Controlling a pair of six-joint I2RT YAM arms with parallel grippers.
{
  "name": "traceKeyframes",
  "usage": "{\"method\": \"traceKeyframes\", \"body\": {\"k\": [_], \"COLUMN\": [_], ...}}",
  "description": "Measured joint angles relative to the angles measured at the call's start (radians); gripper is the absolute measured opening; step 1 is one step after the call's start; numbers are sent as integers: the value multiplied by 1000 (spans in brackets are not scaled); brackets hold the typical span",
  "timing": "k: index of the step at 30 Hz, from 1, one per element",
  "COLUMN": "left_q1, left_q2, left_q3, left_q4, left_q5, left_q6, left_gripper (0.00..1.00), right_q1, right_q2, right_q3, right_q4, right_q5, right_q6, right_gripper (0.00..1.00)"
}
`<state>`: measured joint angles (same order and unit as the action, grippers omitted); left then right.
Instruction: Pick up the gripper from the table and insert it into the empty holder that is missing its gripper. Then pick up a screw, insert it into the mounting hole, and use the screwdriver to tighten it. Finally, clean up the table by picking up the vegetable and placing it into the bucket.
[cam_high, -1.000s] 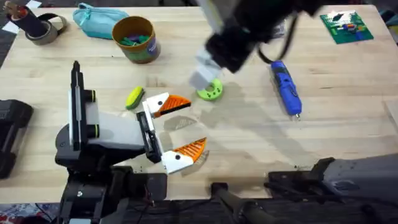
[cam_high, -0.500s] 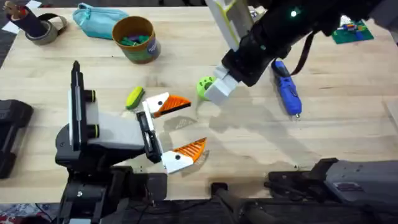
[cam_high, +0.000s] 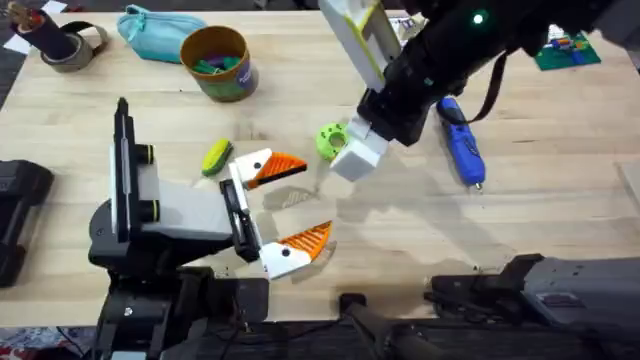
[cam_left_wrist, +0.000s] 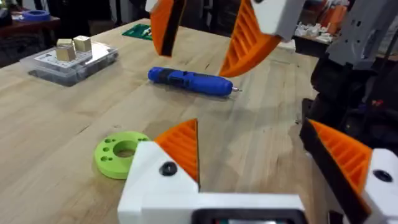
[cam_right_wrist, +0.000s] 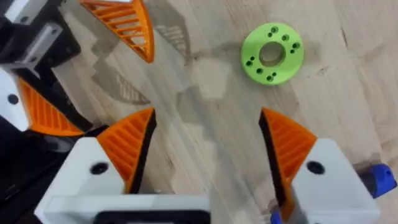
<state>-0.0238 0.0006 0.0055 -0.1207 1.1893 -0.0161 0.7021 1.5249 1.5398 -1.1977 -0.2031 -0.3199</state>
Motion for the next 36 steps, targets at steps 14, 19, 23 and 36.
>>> {"method": "traceKeyframes", "body": {"k": [14,19,23,36], "left_q1": [0,0,0,0], "left_q2": [0,0,0,0], "left_q3": [0,0,0,0], "left_q4": [4,5,6,155], "left_q5": [-27,-29,-30,-30], "left_q6": [0,0,-1,-119], "left_gripper": [990,988,988,987], "right_q1": [0,0,0,0], "right_q2": [0,0,0,0], "right_q3": [0,0,0,0], "right_q4": [-12,-12,-12,-15], "right_q5": [-1,-1,-1,-2], "right_q6": [-3,-3,-3,-3], "right_gripper": [995,995,995,995]}}
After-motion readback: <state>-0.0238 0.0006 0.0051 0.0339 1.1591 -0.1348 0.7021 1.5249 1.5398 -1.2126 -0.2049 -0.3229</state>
